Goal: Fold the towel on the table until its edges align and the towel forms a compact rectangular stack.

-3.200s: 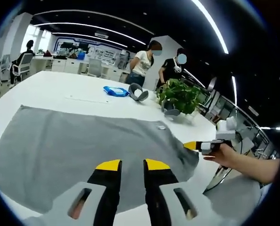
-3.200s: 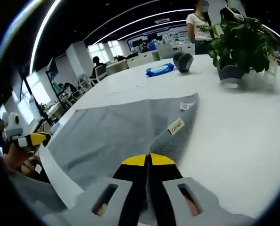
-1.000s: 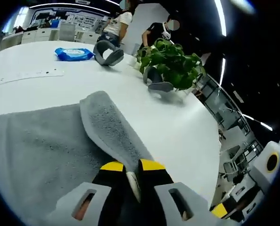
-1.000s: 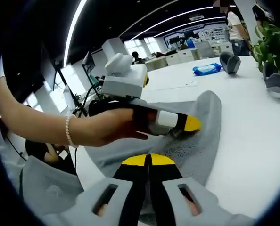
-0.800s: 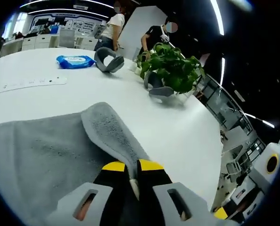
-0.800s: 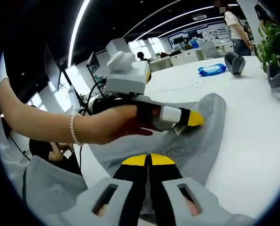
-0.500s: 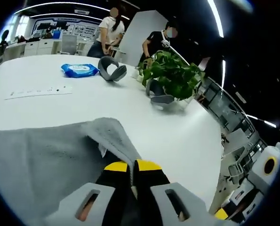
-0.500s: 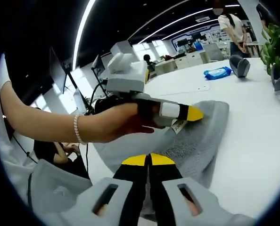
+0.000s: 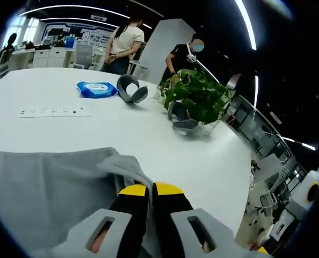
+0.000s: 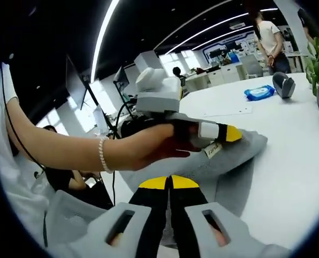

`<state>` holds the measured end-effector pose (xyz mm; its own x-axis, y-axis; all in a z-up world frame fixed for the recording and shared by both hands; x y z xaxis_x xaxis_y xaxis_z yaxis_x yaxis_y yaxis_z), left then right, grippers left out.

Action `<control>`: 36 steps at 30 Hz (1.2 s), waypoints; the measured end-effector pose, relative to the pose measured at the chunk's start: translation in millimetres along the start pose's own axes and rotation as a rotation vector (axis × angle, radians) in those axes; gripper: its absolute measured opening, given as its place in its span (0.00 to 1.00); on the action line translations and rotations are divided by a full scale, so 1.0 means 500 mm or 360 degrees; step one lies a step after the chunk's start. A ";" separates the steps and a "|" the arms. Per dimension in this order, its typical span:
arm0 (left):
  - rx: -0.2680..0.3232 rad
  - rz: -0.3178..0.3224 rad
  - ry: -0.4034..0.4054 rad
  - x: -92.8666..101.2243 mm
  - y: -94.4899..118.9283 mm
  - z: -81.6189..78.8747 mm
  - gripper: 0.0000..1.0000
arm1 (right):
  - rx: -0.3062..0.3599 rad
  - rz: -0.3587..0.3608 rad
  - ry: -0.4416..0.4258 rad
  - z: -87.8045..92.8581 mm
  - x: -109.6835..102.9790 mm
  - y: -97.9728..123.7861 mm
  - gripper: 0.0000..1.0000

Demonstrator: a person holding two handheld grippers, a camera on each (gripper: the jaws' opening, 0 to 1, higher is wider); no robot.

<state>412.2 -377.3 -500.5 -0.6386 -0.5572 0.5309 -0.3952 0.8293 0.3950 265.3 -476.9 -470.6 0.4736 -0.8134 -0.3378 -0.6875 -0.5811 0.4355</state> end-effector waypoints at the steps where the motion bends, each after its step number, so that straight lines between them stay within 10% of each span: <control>1: 0.0003 0.0001 0.0000 -0.002 0.004 -0.003 0.04 | 0.0002 0.0004 0.0002 -0.001 -0.004 -0.001 0.00; 36: 0.0162 0.0018 -0.0067 -0.108 0.256 -0.083 0.03 | 0.0010 -0.0023 0.0133 -0.071 -0.264 -0.104 0.00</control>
<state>423.6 -242.6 -447.3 -0.6696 -0.5473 0.5021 -0.4517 0.8367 0.3096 257.8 -340.2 -419.1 0.5274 -0.8045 -0.2732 -0.6836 -0.5928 0.4258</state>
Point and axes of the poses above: the point that each gripper's makers call its tool centre point, and the gripper's own axes: y roughly backward along the fingers, x roughly to its right, z roughly out of its underside, the point moved 10 cm from there along y, roughly backward along the fingers, and after that the axes turned 15 degrees about z, right-handed, at the moved point
